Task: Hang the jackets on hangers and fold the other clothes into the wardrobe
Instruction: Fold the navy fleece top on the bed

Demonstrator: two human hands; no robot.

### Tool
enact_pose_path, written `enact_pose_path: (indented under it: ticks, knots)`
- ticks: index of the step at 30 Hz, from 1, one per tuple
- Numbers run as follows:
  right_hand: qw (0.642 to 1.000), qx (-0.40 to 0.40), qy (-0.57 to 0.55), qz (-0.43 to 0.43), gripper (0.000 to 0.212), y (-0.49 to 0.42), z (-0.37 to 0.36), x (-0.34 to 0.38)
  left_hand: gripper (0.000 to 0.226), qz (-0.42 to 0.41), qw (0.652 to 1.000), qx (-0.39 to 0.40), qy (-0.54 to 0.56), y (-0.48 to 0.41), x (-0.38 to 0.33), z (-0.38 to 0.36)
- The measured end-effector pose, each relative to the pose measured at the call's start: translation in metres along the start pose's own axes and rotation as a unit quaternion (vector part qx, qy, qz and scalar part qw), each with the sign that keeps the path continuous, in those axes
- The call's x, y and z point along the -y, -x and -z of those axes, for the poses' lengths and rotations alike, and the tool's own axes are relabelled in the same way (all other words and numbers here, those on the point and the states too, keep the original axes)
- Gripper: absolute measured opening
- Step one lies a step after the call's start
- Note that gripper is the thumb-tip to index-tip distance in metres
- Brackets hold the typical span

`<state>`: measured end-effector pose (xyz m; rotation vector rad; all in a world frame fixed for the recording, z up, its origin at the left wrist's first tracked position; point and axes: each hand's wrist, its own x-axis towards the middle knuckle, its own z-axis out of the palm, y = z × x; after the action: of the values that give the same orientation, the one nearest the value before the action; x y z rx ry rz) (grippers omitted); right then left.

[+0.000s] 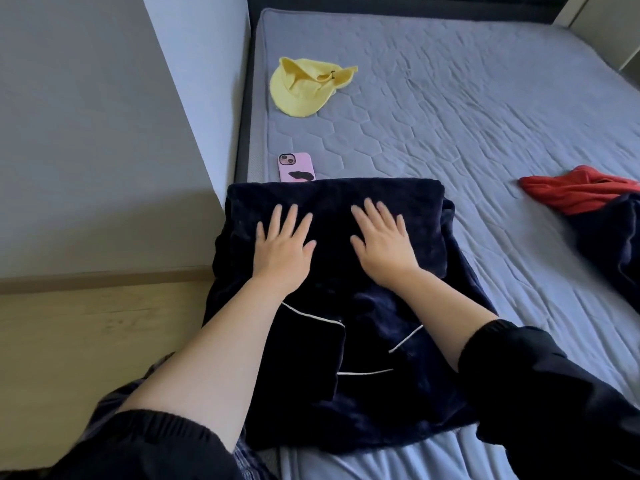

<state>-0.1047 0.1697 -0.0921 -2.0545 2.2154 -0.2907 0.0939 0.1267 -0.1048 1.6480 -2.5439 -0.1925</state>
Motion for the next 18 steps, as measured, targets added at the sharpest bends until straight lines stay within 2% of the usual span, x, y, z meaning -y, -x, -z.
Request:
enact_pose_path:
  ticks: [1, 3, 4, 6, 8, 10, 12, 14, 16, 18]
  knots:
    - [0.998, 0.048, 0.038, -0.028, 0.057, 0.0, -0.011, -0.009, 0.056, 0.023, 0.999, 0.041, -0.001, 0.001, 0.01, -0.009]
    - [0.983, 0.09, 0.049, -0.153, 0.06, 0.0, -0.021, -0.024, 0.057, 0.056, 0.996, 0.068, -0.004, 0.001, 0.021, -0.018]
    - [0.973, 0.087, 0.034, -0.21, 0.061, -0.003, -0.021, -0.027, 0.057, 0.064, 0.997, 0.051, -0.012, -0.002, 0.022, -0.017]
    - [0.969, 0.033, 0.01, -0.246, 0.061, -0.015, -0.016, -0.013, 0.057, 0.068, 0.997, -0.01, -0.035, -0.012, 0.017, -0.011]
    - [0.981, -0.066, -0.005, -0.184, 0.059, -0.031, -0.008, 0.009, 0.056, 0.058, 0.996, -0.049, -0.038, -0.024, 0.014, -0.006]
    - [0.991, -0.098, -0.014, -0.085, 0.057, -0.047, -0.004, 0.027, 0.054, 0.052, 0.996, -0.059, -0.03, -0.038, 0.016, -0.005]
    - [0.998, -0.054, 0.002, -0.018, 0.055, -0.059, -0.01, 0.037, 0.054, 0.052, 0.997, -0.058, -0.022, -0.05, 0.017, -0.006]
    - [0.999, 0.008, 0.044, 0.014, 0.056, -0.069, -0.023, 0.035, 0.055, 0.045, 0.998, -0.045, -0.022, -0.059, 0.016, -0.011]
    - [0.996, 0.047, 0.07, 0.008, 0.056, -0.077, -0.034, 0.021, 0.056, 0.054, 0.998, -0.02, -0.012, -0.064, 0.021, -0.02]
    - [0.996, 0.05, 0.068, -0.022, 0.057, -0.083, -0.039, 0.005, 0.057, 0.078, 0.997, -0.001, 0.007, -0.067, 0.028, -0.028]
